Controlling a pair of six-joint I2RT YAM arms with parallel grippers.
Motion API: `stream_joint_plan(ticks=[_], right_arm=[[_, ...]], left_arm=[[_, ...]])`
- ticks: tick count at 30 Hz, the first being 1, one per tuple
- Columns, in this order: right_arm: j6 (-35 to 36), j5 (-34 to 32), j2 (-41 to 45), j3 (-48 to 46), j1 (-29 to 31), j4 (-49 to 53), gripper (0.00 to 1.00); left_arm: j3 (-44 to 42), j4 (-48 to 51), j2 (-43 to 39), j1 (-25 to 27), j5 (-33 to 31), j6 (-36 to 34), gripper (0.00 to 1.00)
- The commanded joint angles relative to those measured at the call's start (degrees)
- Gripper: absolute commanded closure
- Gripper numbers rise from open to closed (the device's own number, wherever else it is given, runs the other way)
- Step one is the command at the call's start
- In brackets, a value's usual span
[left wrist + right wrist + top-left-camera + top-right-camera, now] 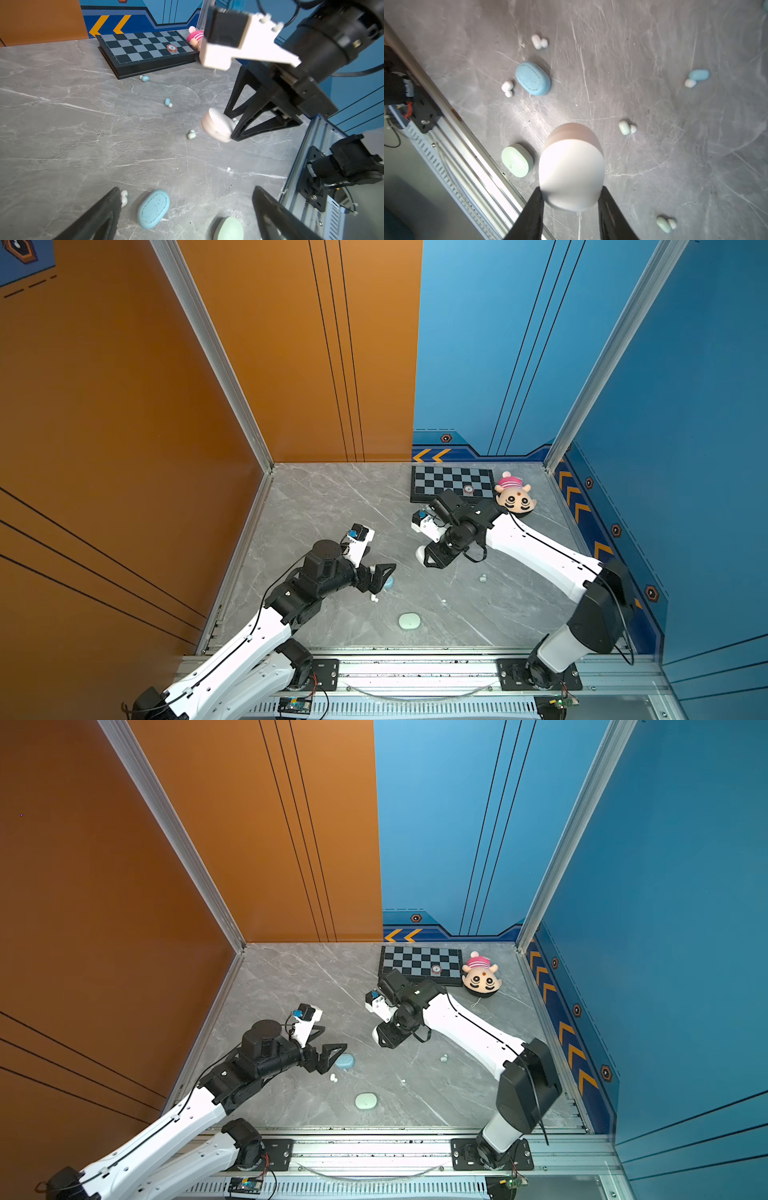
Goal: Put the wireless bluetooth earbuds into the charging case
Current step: 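Grasp the white charging case with the right gripper and lift it, then carry the case toward the left gripper while the left gripper reaches to meet it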
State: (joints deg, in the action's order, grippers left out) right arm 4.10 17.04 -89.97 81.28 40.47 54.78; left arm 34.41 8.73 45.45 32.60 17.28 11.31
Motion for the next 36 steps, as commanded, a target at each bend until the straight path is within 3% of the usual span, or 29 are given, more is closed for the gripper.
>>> stream_joint_plan(ticks=[1, 5, 11, 18, 20, 24, 36], right_arm=[[6.7, 5.6, 3.8, -0.7, 0.2, -0.6, 0.69], [12.9, 11.4, 8.5, -1.3, 0.2, -0.4, 0.69], [19.3, 19.3, 12.7, -2.3, 0.1, -0.3, 0.65], [21.5, 22.0, 13.8, -2.0, 0.7, 0.2, 0.67], [21.6, 22.4, 13.7, -1.9, 1.0, 0.3, 0.69], [21.5, 22.7, 13.1, -1.4, 1.8, 0.5, 0.70], [21.3, 22.3, 11.4, 0.3, 3.5, 0.9, 0.72]], left_arm=[[2.9, 4.8, -0.5, -1.8, 12.5, -2.0, 0.01], [4.8, 5.7, 0.0, -2.2, 21.8, -6.0, 0.02], [7.8, 4.6, 2.8, -1.4, 28.6, -8.3, 0.02], [9.3, 1.6, 5.9, -0.4, 31.7, -10.8, 0.13], [9.3, -1.2, 6.6, -0.2, 32.9, -10.4, 0.22], [10.3, -2.7, 8.4, 0.7, 34.7, -9.5, 0.30], [10.9, -5.4, 10.8, 1.9, 35.4, -9.3, 0.38]])
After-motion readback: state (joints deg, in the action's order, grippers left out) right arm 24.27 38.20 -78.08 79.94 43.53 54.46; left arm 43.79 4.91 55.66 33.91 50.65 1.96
